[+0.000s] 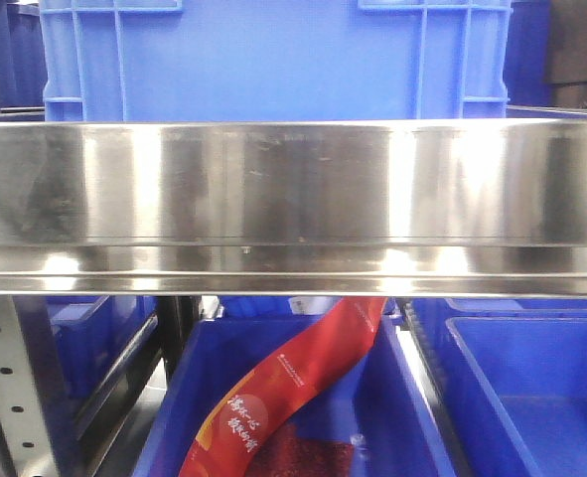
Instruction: Grab block from conveyor and place in blue bin
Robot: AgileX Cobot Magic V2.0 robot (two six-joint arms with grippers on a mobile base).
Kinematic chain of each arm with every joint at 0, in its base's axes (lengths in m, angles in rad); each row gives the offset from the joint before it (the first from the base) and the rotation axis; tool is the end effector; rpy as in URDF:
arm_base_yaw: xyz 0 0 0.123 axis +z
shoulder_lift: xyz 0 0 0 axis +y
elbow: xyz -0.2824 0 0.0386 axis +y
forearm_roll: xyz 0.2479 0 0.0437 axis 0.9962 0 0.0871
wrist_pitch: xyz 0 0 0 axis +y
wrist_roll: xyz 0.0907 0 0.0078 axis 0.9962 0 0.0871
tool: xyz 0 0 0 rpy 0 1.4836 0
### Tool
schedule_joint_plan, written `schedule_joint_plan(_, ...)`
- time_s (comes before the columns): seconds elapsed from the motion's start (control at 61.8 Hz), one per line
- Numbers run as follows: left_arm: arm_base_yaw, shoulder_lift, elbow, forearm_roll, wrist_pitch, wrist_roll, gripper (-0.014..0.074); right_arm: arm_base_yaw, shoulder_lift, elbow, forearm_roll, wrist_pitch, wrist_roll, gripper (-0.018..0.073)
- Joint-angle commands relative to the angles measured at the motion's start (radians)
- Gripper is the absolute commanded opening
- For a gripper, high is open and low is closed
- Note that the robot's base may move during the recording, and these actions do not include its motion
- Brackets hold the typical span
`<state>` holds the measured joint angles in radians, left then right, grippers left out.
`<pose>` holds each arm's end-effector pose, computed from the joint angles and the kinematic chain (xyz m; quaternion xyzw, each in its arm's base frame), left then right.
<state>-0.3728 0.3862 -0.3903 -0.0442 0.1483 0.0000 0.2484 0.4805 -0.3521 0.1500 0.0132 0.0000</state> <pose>0.0850 -0.0339 0.3045 0.1213 0.7167 -0.1443 0.6714 0.1064 0.0272 0.2943 -0.0364 0.7251 0.1368 0.6739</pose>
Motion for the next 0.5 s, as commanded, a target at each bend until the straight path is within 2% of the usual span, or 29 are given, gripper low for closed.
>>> schedule_joint_plan(0.0,0.023,-0.069,0.026,-0.006,-0.007,-0.006,-0.0111,-0.011,-0.069,0.032,0.000,-0.013,-0.009,-0.0161)
schedule_joint_plan(0.243,0.031,-0.180,0.033,-0.006,-0.009,-0.006,-0.0111,-0.009,-0.155,0.034,0.000,-0.013,-0.009,-0.0161)
schedule_joint_plan(0.486,0.031,-0.194,0.033,-0.006,-0.009,-0.006,-0.0111,-0.009,-0.156,0.034,0.000,-0.013,-0.009,-0.0161)
